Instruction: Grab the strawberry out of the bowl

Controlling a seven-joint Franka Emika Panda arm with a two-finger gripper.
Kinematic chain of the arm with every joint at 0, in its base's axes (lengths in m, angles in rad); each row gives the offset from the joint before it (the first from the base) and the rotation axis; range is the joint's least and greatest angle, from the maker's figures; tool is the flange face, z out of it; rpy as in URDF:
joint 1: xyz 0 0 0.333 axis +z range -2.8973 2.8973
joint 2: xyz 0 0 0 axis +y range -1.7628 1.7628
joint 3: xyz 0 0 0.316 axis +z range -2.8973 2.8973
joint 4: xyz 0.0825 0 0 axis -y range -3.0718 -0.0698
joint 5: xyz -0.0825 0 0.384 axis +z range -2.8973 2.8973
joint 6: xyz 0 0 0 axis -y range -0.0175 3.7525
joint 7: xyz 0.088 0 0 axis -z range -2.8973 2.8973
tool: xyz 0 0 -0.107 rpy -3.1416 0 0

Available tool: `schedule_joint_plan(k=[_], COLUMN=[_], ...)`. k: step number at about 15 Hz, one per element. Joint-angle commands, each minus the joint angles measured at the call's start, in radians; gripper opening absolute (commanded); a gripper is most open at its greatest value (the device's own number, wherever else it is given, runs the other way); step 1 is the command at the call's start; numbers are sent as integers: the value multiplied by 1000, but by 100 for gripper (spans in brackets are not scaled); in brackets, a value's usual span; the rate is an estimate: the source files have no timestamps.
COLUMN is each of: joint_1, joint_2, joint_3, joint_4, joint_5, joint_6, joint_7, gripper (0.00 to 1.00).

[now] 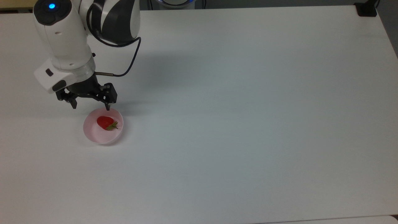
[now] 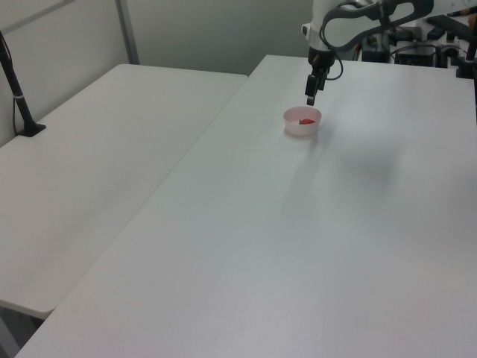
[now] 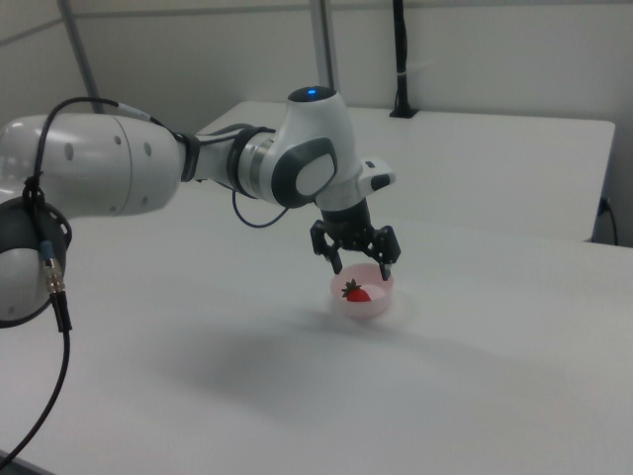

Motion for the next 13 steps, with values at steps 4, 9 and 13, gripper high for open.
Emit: schedule_joint_plan(k=[4, 9, 13], joint_1=[-7, -5, -5], joint_2=[57, 80, 80], joint_3=[9, 9, 9], joint_4=[12, 11, 8], joint_5=[20, 14, 13], joint_6=[56, 110, 103], joint_7=[-260, -264, -269], gripper=[93, 82, 82])
